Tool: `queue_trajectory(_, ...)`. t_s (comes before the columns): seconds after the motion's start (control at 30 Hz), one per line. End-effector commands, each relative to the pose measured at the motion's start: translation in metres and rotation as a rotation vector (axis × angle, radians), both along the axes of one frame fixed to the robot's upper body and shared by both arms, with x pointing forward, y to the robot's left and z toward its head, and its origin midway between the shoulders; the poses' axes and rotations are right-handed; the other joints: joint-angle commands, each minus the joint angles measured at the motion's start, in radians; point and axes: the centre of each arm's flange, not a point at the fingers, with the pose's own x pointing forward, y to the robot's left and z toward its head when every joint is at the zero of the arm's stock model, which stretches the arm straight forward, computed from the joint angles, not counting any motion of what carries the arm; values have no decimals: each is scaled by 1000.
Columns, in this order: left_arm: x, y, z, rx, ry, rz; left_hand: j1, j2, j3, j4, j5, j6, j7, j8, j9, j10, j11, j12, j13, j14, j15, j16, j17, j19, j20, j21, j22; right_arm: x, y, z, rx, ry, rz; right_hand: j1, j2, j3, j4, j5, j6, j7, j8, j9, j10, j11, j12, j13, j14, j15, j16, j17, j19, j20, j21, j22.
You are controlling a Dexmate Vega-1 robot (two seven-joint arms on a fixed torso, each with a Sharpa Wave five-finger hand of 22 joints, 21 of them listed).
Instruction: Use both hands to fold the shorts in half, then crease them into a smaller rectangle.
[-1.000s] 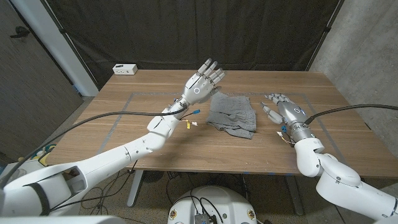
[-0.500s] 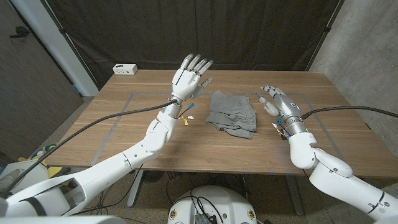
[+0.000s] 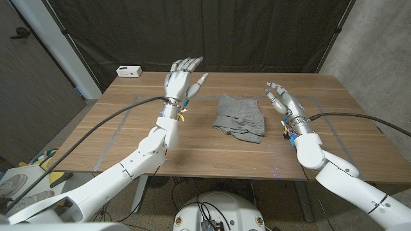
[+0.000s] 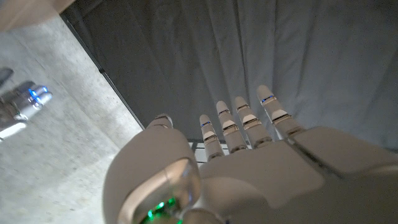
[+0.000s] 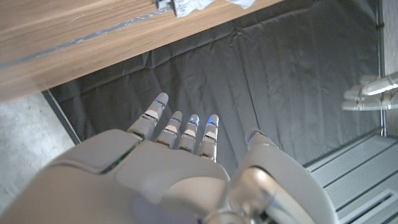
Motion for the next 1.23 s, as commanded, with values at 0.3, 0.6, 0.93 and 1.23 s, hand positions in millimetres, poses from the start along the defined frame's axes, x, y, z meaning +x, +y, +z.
queue_trajectory(0.3, 22, 45, -12, -472, 431, -639, -55, 13, 52, 14, -39, -128, 130, -1, 2, -106, 70, -4, 1, -129, 50, -8, 1, -117, 20, -40, 11, 16, -4, -2, 274, -11, 304, 22, -16, 13, -11, -15, -7, 27, -5, 0, 5, 44, -1, 1, 30, 22, 3, 2, 15, 5, -4, 4)
queue_trajectory(0.6, 34, 54, -21, -558, 521, -813, -130, 2, 54, 40, -39, -220, 185, -4, 0, -165, 74, -2, -2, -200, 68, -7, -1, -209, 4, -74, 12, 21, -12, 1, 328, -40, 337, 1, -42, -6, -5, -27, -24, 41, -10, 0, 0, 70, -4, 1, 32, 34, 1, 6, 28, 10, -2, 4)
queue_trajectory(0.93, 51, 60, -24, -571, 626, -933, -257, 0, 16, 58, -14, -264, 225, 5, 1, -231, 118, -4, -7, -264, 100, -6, -2, -247, 4, -90, 13, 19, -26, 0, 363, -34, 271, -20, -74, -28, -3, -33, -28, 55, -9, 0, 0, 85, -5, 1, 36, 55, -1, 8, 36, 18, -4, 4)
queue_trajectory(1.23, 73, 66, -35, -615, 694, -908, -314, -1, 3, 51, 3, -303, 240, 1, 0, -276, 142, -7, -8, -304, 120, -9, -4, -276, 15, -102, 13, 6, -9, -18, 448, -102, 307, -18, -75, -28, -8, -31, -19, 65, -5, 0, 12, 94, -2, 1, 43, 50, -2, 6, 35, 16, -7, 4)
